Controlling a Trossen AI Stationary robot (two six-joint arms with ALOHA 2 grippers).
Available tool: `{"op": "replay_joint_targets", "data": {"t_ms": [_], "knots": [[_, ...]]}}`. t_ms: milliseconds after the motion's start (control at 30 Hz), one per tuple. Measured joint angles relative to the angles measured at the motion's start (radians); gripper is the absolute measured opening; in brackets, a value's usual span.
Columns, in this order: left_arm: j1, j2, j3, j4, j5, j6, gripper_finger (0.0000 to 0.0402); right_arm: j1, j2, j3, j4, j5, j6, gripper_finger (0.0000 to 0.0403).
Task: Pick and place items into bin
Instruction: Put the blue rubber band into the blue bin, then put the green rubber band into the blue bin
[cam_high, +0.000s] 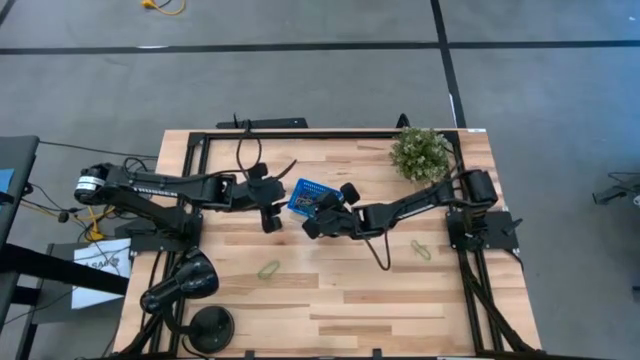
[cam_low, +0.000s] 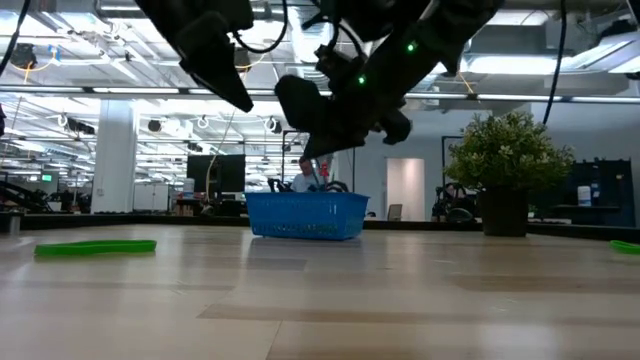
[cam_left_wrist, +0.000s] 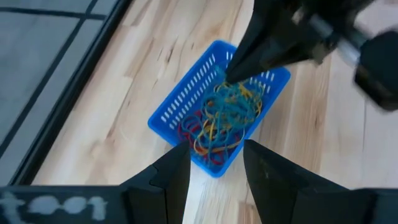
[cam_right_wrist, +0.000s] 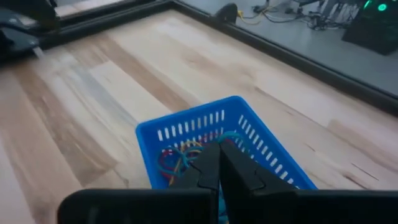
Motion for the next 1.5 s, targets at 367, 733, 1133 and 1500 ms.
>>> {"op": "replay_joint_targets", "data": {"t_ms": [367,733,1133,1500], "knots": [[0.000,0.000,0.000,0.109,0.000,0.018,0.0140,0.001,0.009,0.000,-0.005,0.001,-0.007,0.0073],[0.000,0.000,0.001,0.110,0.034,0.008,0.0140,0.028,0.009,0.000,-0.033,0.074,-0.057,0.0153],[0.000,-0.001,0.001,0.144,0.035,-0.020,0.0140,0.218,-0.243,0.000,-0.321,-0.029,-0.052,0.0180],[0.000,-0.002,0.001,0.195,0.034,-0.116,0.0140,0.483,-0.462,0.000,-1.205,-0.160,0.672,0.0148]]}}
